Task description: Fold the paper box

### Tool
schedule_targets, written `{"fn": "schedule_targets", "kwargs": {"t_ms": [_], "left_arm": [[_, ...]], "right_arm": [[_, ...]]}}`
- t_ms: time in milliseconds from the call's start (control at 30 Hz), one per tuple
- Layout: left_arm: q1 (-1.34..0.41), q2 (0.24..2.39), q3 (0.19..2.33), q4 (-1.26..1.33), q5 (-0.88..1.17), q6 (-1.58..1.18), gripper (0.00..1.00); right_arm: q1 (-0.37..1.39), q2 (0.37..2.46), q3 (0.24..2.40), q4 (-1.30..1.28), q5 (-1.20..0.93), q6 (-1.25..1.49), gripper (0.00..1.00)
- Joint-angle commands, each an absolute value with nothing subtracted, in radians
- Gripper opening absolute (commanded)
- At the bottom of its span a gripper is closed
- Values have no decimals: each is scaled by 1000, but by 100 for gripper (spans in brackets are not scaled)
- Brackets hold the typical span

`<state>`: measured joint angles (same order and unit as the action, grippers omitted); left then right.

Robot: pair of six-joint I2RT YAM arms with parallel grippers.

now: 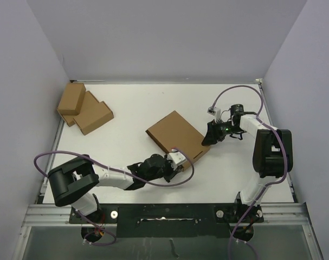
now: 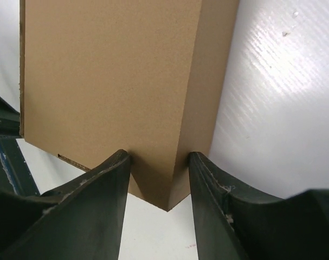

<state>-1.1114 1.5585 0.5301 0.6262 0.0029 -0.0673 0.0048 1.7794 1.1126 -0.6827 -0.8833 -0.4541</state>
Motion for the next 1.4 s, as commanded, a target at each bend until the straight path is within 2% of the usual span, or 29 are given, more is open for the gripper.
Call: {"fn": "schedule_targets", "kwargs": {"t_ms": [0, 267, 500, 633, 833, 967, 1067, 1167, 1367], "left_arm": [[-1106, 1598, 695, 492, -60, -142, 9], [-1052, 1650, 901, 260, -37, -293, 7], [-1021, 1628, 871, 314, 9, -358, 11], [-990, 1575, 778, 413, 149, -361, 23], [-910, 1382, 579, 467, 292, -411, 49], [-816, 1194, 503, 389, 263, -430, 64], [-711, 1103, 485, 321, 259, -472, 80], [-569, 1075, 490, 276, 291, -595, 86], [-415, 1168, 513, 294, 305, -877, 87]], "right_arm": [[45, 1759, 1132, -689, -873, -457, 41], [95, 1743, 1118, -689, -883, -450, 37], [100, 1745, 1121, -683, -865, -433, 39], [62, 1720, 1132, -686, -869, -440, 52], [4, 1629, 1122, -679, -894, -461, 71], [-16, 1593, 1121, -681, -937, -479, 75], [-15, 1589, 1136, -670, -965, -468, 77], [2, 1629, 1196, -650, -957, -426, 77], [65, 1840, 1423, -652, -901, -315, 77]]}}
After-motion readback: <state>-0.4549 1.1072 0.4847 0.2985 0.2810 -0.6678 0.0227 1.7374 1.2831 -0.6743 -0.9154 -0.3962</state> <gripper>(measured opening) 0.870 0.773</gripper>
